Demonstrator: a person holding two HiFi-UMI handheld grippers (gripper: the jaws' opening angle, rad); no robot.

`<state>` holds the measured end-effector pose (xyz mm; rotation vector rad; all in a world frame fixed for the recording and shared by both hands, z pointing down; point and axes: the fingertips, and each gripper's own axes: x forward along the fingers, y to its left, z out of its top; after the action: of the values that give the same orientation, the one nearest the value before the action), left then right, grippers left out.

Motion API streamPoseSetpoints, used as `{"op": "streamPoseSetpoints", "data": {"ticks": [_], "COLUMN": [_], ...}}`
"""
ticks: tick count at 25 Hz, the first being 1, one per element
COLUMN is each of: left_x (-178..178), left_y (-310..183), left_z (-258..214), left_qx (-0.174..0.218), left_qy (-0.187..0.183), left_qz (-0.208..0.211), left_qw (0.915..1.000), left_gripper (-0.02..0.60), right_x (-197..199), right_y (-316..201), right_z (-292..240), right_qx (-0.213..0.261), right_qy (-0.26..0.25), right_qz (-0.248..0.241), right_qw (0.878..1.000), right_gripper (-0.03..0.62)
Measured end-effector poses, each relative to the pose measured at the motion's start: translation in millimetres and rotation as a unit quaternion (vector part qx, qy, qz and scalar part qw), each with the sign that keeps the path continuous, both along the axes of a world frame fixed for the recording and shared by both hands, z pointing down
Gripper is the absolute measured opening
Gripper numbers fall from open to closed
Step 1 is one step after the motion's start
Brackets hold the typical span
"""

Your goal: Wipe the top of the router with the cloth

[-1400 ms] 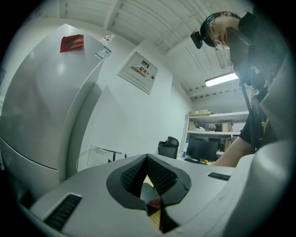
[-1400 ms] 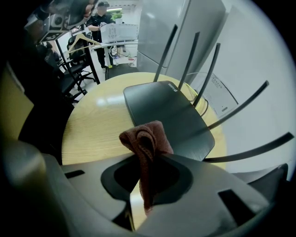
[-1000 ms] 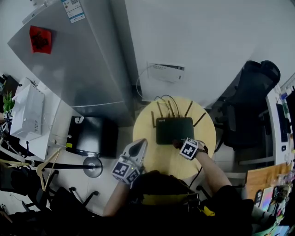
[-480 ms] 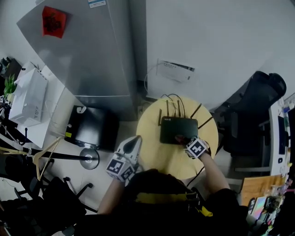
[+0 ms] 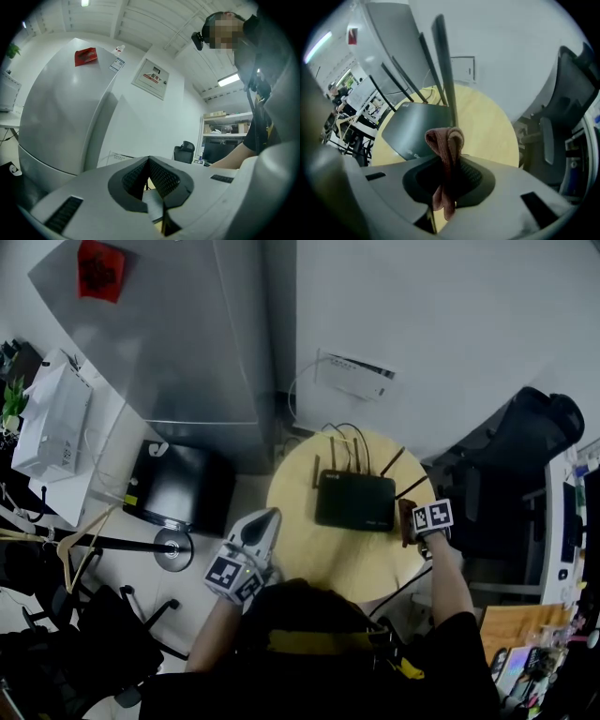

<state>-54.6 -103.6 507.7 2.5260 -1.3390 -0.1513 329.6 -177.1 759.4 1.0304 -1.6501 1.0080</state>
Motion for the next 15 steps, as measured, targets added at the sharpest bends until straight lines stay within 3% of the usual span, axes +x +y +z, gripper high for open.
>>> {"op": "streamPoseSetpoints", "data": {"ticks": [5,15], "left_x": [-1.3,24.3], "left_y": [3.4,-1.3], "left_z": [1.8,3.7], "left_qx": [-0.001,0.008], "left_qy": [-0.014,-0.026], "left_qz": [-0.015,-0.002], "left_qw": [0.9998,0.9996], "left_gripper": [-0.005,-0.006], "right_x": [-4.4,-21.8], "right_y": [-3.7,8.8], "right_z": [24.7,43.8], "right_qx": [-0.042,-0.047], "right_qy": [0.019,0.013], "right_qz": [-0.002,-0.144], "right_qw": [0.999,0.988], "right_gripper": [0.060,0.059]}}
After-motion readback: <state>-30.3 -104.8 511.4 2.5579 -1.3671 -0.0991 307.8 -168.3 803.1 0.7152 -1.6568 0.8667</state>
